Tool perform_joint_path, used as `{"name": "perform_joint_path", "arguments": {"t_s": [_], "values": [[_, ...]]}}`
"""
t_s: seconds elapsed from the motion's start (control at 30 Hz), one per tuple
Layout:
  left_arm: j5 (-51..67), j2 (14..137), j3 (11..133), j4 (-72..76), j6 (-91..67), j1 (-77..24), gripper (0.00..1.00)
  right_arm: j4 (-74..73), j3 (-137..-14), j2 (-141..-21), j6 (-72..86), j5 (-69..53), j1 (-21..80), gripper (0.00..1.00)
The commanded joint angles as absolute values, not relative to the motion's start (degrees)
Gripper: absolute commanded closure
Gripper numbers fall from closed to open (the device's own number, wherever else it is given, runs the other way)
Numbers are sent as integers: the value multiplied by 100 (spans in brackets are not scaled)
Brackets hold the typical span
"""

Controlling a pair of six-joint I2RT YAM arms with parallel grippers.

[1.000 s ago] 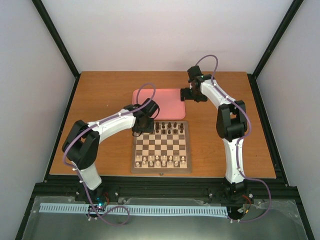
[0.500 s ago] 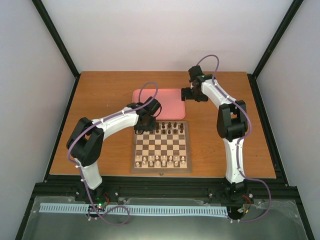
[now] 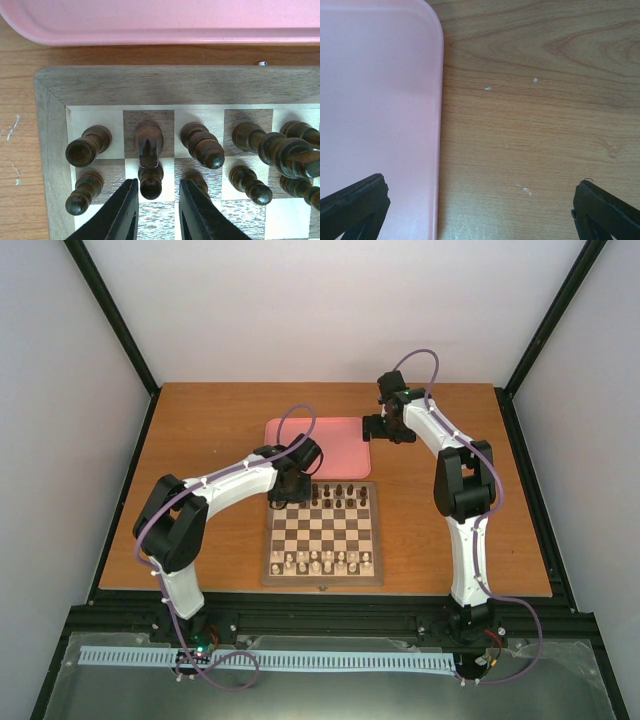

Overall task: Set up the chess pieces on the board
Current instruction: Adjust the chess piece on the chessboard.

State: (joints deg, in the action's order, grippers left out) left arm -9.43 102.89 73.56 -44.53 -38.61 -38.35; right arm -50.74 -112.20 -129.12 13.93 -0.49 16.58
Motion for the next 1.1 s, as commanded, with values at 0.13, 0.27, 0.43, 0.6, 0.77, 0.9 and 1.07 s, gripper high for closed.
{"name": "perform_joint_path", "arguments": {"t_s": [0.13,0.27,0.43,0.6,0.77,0.9,1.07], "values": [[-1027,10381,7409,-4497,-3902,-3885,75,-5036,-11165,-12866,1336,-17,1608,0],[-1053,10406,7400,-4502,-3911,-3885,74,-5027,-11171,-12880,1334,-17,1599,0],[-1107,10437,7398,-4503,-3927,-3877,73,-5027,-11167,-12902,1342,-23,1599,0],[-1141,10522,7417,-4481,-3931,-3868,74,-5027,-11162,-12902,1328,-26,1586,0],[-1128,10564,7418,-4450,-3930,-3856,79,-5023,-11142,-12889,1327,-14,1582,0],[-1125,10597,7426,-4448,-3937,-3850,81,-5025,-11134,-12880,1325,-26,1568,0],[-1172,10576,7435,-4467,-3955,-3850,86,-5032,-11129,-12894,1335,-44,1573,0]]}}
